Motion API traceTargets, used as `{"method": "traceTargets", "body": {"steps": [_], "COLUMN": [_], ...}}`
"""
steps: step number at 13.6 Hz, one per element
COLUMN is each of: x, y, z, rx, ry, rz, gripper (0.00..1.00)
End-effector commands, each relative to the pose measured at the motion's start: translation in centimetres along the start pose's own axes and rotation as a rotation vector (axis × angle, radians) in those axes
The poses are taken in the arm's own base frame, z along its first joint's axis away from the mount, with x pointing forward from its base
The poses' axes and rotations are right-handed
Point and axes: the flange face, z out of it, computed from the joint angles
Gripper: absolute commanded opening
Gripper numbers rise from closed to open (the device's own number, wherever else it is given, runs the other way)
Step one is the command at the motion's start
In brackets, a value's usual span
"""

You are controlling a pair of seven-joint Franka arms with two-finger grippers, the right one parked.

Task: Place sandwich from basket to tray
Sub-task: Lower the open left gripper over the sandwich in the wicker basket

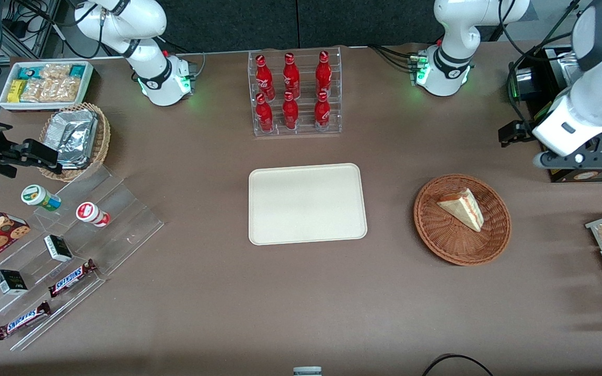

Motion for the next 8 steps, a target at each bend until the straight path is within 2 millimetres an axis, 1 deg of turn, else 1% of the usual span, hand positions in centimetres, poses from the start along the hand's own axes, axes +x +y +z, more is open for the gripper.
{"method": "traceTargets", "body": {"steps": [1,3,5,6,7,8], "x": [1.0,2.2,3.3,3.9,4.6,4.8], "y": [0.2,1.1,1.7,2.5,2.9,3.4], "z": [4.4,7.6,10.0,10.9,12.2,13.5], "rx": [0.009,0.003,-0.007,-0.019,-0.033,-0.04], "ry": [0.025,0.047,0.059,0.084,0.104,0.114], "rz": [-0.14,-0.307,-0.434,-0.507,-0.569,-0.603], "gripper": [1.0,1.0,1.0,1.0,1.0,1.0]}}
